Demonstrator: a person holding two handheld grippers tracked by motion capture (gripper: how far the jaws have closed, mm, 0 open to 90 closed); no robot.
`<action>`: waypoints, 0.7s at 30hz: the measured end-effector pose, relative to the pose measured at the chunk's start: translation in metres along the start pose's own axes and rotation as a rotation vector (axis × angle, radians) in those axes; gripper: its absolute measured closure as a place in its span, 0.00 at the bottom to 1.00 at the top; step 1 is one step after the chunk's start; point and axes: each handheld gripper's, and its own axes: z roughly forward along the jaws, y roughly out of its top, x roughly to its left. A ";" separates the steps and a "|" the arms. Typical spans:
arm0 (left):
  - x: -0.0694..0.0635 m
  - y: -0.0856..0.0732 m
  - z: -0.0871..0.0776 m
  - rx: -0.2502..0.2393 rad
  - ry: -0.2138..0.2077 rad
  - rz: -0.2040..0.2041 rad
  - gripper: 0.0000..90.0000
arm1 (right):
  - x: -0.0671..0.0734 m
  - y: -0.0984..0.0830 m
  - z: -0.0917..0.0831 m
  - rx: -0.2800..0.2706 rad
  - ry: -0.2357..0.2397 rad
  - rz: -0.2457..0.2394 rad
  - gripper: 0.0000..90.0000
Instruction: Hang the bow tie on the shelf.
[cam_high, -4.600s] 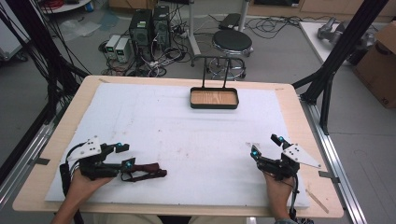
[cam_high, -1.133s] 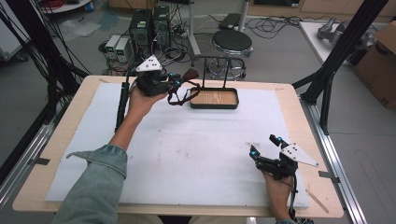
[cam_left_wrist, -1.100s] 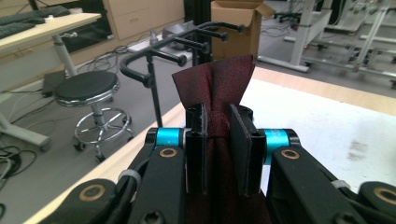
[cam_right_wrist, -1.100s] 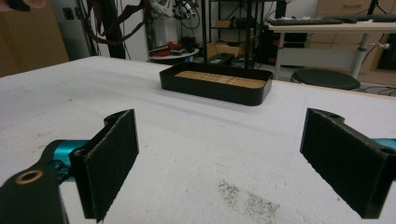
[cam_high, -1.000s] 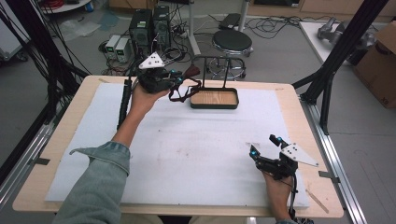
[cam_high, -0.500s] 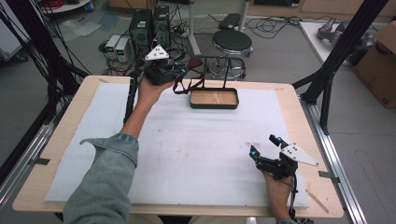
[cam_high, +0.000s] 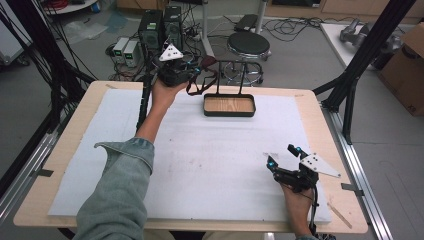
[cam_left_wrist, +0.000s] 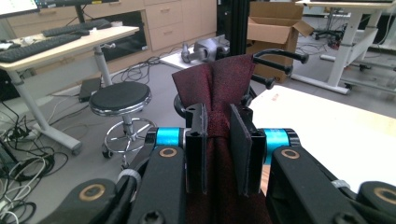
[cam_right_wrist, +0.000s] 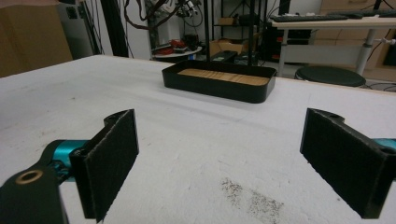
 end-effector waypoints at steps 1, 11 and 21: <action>0.001 -0.001 0.001 -0.005 0.006 -0.006 0.85 | 0.000 0.000 0.000 0.001 0.002 0.001 0.12; 0.009 -0.008 0.003 0.015 0.043 -0.039 0.85 | 0.000 0.000 0.001 0.001 0.002 -0.002 0.12; 0.012 -0.018 0.006 0.050 0.059 -0.049 0.85 | 0.000 0.000 0.001 0.008 0.007 0.003 0.12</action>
